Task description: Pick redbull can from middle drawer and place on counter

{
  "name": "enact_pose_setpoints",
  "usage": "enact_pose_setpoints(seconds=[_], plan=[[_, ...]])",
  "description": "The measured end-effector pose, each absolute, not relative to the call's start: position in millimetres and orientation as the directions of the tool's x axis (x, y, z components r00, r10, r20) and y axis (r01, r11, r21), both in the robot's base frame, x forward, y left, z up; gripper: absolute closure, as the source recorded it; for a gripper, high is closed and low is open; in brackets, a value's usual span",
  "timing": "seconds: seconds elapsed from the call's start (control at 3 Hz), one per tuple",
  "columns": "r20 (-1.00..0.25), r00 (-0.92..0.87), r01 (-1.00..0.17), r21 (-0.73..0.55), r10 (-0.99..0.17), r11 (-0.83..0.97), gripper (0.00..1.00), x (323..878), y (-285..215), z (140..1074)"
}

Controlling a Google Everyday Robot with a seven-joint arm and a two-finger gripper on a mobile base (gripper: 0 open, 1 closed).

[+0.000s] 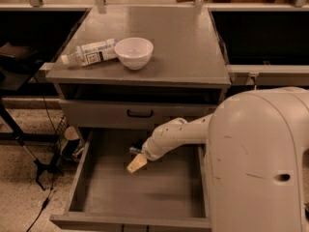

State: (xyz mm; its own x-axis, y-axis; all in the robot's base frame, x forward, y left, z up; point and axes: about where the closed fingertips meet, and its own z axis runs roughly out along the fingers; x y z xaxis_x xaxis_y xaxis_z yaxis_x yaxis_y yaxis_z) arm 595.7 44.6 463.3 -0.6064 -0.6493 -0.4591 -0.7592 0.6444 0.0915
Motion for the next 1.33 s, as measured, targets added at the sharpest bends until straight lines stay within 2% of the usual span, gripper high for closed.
enact_pose_setpoints(seconds=[0.67, 1.33], plan=[[-0.461, -0.616, -0.762, 0.146, -0.639, 0.631, 0.00, 619, 59, 432], [-0.477, -0.647, -0.724, 0.141, -0.595, 0.675, 0.00, 631, 74, 415]])
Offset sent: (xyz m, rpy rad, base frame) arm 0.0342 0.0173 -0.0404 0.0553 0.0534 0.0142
